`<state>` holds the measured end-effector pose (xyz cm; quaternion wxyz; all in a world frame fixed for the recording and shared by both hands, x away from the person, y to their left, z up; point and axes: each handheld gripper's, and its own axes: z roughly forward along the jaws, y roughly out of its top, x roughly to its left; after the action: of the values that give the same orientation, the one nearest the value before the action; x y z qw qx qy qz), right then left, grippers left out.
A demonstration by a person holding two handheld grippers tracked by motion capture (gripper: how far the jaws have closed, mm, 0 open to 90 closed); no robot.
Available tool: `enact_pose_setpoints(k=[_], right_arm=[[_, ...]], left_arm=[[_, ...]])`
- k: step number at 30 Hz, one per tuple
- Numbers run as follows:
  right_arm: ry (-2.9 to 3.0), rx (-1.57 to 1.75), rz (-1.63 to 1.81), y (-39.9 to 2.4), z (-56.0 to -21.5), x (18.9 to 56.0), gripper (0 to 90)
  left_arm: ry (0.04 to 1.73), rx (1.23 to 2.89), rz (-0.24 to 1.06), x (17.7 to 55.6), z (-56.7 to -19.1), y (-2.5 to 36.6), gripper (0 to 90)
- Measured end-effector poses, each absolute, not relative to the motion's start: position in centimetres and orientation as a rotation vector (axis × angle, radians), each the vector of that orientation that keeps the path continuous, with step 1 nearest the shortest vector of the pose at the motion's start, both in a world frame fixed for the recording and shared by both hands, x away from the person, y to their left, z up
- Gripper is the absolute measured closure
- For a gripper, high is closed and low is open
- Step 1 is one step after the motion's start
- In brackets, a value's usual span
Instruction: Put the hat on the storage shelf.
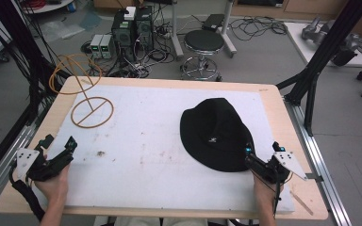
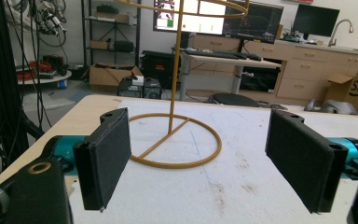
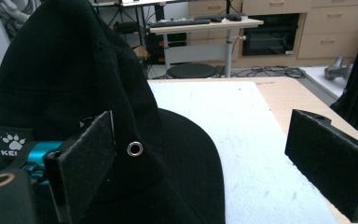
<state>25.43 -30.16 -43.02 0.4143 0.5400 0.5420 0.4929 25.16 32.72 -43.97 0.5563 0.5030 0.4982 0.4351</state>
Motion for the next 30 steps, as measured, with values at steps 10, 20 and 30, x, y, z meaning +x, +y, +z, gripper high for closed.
enact_pose_setpoints(k=[10,20,30], right_arm=[[1.372,1.351,1.239,-30.22,-43.05,25.36,7.7],[1.372,1.354,1.240,-30.18,-43.09,25.39,7.7],[1.378,1.355,1.239,-30.17,-43.09,25.39,7.7]], left_arm=[[1.175,1.182,1.017,25.26,-43.97,32.61,23.3],[1.177,1.183,1.008,25.26,-43.99,32.58,23.5],[1.172,1.191,1.006,25.29,-43.98,32.48,23.7]])
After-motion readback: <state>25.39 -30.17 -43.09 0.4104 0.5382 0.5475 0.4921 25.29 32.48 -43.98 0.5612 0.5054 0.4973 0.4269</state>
